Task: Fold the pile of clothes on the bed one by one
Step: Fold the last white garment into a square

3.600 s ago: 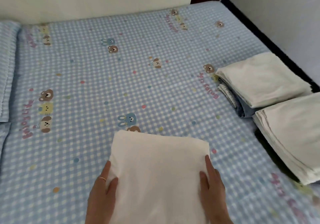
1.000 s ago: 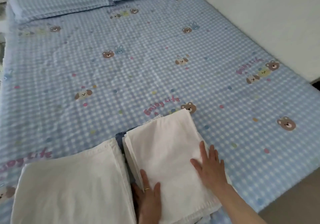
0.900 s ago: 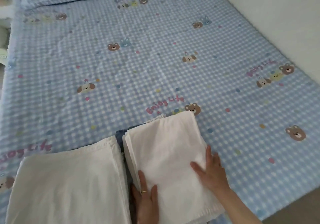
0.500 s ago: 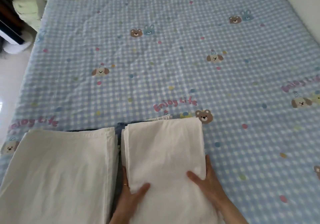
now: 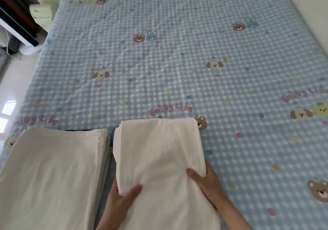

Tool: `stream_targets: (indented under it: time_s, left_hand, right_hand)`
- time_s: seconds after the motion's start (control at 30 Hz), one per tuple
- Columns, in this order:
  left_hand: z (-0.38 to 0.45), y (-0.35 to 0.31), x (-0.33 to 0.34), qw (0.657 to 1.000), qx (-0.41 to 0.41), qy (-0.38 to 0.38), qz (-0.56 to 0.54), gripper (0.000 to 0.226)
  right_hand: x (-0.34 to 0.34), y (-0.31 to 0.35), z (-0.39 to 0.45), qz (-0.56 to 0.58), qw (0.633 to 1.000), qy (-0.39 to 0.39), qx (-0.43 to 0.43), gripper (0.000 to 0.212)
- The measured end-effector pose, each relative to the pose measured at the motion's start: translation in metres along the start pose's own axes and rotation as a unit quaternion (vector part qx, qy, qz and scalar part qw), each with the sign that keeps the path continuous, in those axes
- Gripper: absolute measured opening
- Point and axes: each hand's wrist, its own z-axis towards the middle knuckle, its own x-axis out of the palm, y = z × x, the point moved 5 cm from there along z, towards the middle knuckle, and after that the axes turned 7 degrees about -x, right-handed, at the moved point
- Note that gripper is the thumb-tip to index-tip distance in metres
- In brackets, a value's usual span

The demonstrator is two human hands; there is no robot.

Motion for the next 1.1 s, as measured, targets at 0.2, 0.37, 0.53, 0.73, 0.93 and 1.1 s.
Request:
stream_targets:
  time_s: [0.2,0.37,0.53,0.73,0.93,1.1]
  left_hand:
    - [-0.071,-0.044,0.085,0.999,0.025,0.001,-0.022,0.055]
    - [-0.109,-0.046,0.221,0.997,0.044,0.055,-0.016,0.079]
    - [-0.146,-0.038,0.388,0.988,0.069,0.139,0.003,0.094]
    - [-0.172,-0.037,0.532,0.981,0.106,0.164,-0.008,0.077]
    - [-0.150,0.001,0.606,0.987,0.072,0.140,0.035,0.105]
    - [-0.113,0.067,0.630,0.991,-0.046,0.085,0.097,0.090]
  right_hand:
    - [-0.111,0.069,-0.038,-0.022,0.997,-0.050,-0.057,0.057]
    - [-0.258,0.083,-0.078,-0.039,0.992,-0.118,-0.035,0.053]
    - [-0.420,0.070,-0.089,-0.060,0.983,-0.170,-0.027,0.057]
    - [-0.561,0.069,-0.062,-0.067,0.981,-0.176,-0.052,0.040]
    - [-0.623,0.018,-0.020,-0.062,0.984,-0.163,-0.017,0.045]
    - [-0.627,-0.062,0.010,-0.097,0.986,-0.112,0.078,0.066]
